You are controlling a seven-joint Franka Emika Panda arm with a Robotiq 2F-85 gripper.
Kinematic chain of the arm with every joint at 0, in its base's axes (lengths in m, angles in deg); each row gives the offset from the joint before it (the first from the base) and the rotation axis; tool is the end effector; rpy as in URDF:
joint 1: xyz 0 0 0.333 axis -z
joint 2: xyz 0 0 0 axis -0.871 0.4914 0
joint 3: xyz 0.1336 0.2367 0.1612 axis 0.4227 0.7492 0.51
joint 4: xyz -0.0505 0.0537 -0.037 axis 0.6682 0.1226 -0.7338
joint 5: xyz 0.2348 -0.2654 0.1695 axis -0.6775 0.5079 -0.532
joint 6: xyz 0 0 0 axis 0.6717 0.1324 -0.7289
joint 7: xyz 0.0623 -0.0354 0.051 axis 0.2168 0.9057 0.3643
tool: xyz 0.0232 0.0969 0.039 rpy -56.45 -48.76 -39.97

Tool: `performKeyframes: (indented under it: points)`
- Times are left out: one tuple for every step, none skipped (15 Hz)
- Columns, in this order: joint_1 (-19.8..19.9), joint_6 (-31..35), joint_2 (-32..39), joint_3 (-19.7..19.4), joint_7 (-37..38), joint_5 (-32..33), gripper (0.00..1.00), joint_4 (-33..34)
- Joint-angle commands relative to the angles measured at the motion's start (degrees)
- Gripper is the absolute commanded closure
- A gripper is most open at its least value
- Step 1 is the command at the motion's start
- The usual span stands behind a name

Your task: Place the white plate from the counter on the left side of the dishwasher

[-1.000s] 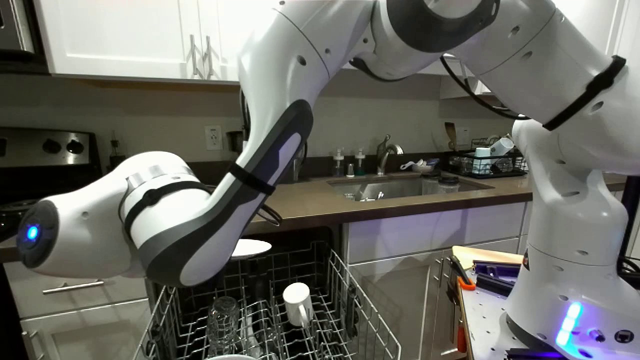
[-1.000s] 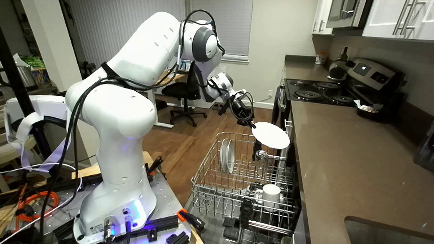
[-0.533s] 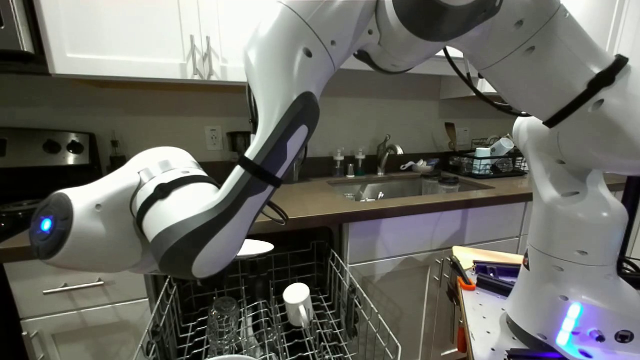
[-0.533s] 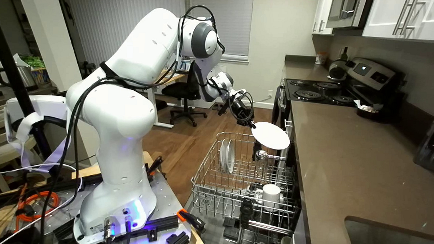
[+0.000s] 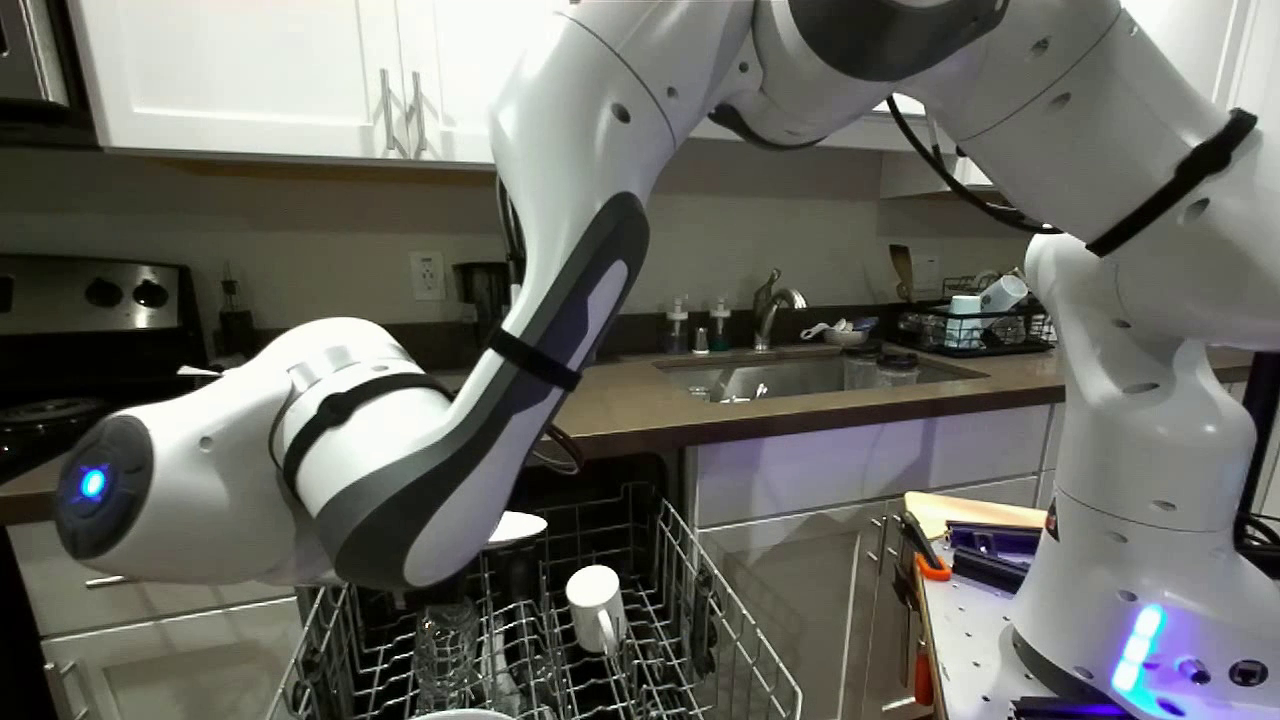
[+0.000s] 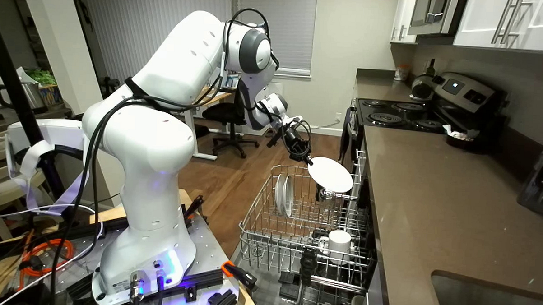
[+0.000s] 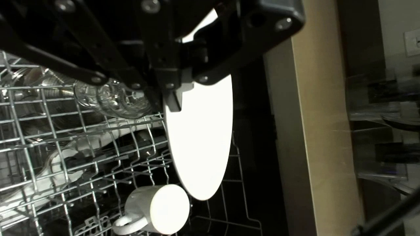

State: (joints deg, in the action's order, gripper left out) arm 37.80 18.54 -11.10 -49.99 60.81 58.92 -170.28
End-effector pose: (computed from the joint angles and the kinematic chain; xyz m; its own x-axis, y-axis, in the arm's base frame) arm 0.5907 0.2613 0.1331 0.9655 0.2447 -0.0895 0.2141 -0.5494 0.8076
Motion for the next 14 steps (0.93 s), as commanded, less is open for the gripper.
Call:
performKeyframes:
  points:
    - [0.5, 3.8, -5.4, 1.3, 1.5, -2.8, 0.95, -7.4]
    - [0.4, 4.3, -6.3, 1.6, 1.5, -4.0, 0.95, -8.7]
    - [0.4, 5.1, -7.2, 1.8, 1.3, -5.0, 0.95, -9.9]
    - [0.4, 6.1, -8.4, 2.1, 1.1, -5.6, 0.95, -11.5]
    - [0.3, 6.8, -9.5, 2.3, 0.7, -6.5, 0.95, -12.5]
    - [0.2, 7.4, -10.6, 2.5, 0.6, -6.9, 0.95, -13.7]
    - [0.1, 8.3, -11.9, 2.6, 0.5, -7.1, 0.95, -14.9]
    - [0.1, 9.4, -13.1, 2.9, -0.1, -7.4, 0.95, -15.9]
    - [0.2, 10.3, -14.1, 3.2, -0.4, -7.7, 0.95, -16.8]
    - [0.3, 11.8, -15.3, 3.4, -0.6, -7.8, 0.95, -17.8]
    - [0.5, 12.9, -16.3, 3.5, -0.7, -8.0, 0.95, -18.8]
    - [0.7, 14.2, -17.4, 3.6, -0.8, -8.2, 0.95, -19.8]
    - [-1.0, 12.3, -12.8, 2.3, 0.0, -7.4, 0.94, -15.5]
    - [-0.9, 13.1, -13.8, 2.4, 0.0, -7.5, 0.94, -16.4]
